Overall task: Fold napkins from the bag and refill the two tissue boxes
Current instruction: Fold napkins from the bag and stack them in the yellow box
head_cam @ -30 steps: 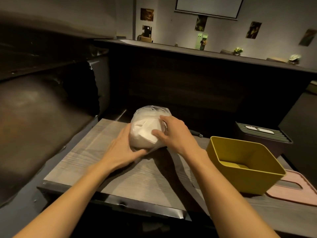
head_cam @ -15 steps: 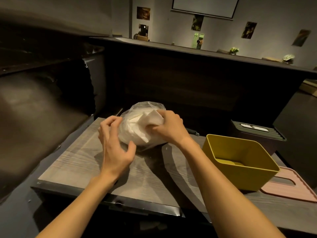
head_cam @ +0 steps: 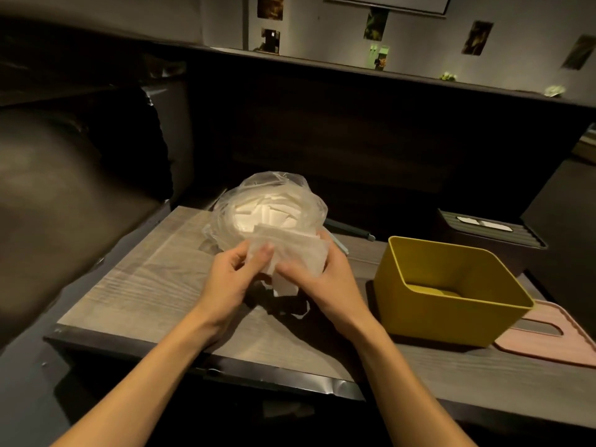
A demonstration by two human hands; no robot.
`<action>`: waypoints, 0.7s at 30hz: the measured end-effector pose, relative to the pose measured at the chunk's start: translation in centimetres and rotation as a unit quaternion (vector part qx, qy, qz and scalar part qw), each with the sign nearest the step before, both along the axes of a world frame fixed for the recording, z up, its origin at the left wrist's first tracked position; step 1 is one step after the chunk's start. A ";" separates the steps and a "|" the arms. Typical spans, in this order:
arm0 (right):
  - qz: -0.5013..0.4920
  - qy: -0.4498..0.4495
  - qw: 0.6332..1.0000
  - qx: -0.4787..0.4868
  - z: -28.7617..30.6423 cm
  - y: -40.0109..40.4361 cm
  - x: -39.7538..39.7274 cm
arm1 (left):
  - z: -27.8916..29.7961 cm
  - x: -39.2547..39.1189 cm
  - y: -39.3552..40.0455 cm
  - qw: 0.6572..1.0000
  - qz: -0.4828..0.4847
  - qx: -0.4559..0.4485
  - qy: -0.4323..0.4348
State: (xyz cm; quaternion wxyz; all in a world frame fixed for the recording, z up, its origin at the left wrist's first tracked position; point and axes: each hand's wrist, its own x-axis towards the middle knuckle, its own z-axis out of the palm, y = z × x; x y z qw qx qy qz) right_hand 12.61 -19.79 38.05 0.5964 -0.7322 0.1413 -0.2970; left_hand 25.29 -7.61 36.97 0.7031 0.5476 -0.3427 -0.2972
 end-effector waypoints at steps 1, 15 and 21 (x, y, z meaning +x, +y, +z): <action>0.008 0.005 1.000 0.013 -0.2 0.0 -0.4 | 0.1 0.1 0.0 1.000 -0.004 -0.001 0.016; 0.110 0.060 0.985 0.119 -0.8 -0.4 -0.7 | 1.4 0.4 0.3 0.982 0.046 -0.056 0.175; 0.080 0.062 0.993 0.066 -0.9 -0.8 -1.0 | 1.9 1.4 0.8 0.946 0.043 -0.117 0.299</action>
